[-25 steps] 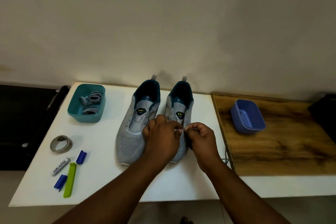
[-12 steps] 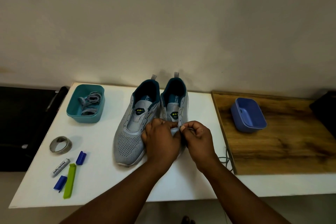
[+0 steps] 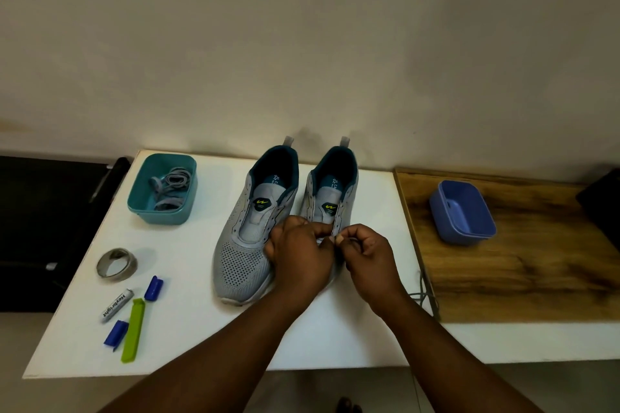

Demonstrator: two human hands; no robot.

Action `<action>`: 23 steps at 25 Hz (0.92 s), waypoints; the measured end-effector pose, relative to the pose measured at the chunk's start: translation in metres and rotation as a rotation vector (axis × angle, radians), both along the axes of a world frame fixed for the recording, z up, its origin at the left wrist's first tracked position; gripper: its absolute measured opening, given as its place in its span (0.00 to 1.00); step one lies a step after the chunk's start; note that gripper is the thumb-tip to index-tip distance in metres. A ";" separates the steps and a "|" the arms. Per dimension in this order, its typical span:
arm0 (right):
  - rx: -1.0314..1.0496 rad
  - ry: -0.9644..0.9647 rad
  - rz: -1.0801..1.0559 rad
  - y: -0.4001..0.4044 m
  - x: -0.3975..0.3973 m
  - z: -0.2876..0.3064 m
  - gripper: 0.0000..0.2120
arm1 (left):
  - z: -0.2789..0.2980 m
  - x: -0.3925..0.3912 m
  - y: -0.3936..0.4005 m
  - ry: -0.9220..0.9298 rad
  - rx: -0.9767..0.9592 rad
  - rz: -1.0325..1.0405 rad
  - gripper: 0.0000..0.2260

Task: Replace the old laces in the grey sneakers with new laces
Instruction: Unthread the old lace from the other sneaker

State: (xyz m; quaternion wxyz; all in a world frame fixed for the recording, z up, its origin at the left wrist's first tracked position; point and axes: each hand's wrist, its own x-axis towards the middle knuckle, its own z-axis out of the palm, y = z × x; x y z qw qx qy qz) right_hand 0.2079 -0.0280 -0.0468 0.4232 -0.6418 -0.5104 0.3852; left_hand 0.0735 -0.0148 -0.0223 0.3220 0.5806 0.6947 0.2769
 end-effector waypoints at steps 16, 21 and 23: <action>0.151 -0.289 -0.053 -0.011 -0.016 0.001 0.06 | -0.001 -0.011 0.020 0.370 0.189 -0.219 0.19; 0.105 -0.054 0.048 -0.011 -0.008 -0.004 0.06 | -0.002 -0.010 0.021 0.314 0.050 -0.262 0.19; 0.220 -0.208 0.097 -0.011 -0.005 -0.004 0.06 | -0.009 -0.009 0.023 0.168 -0.011 -0.233 0.19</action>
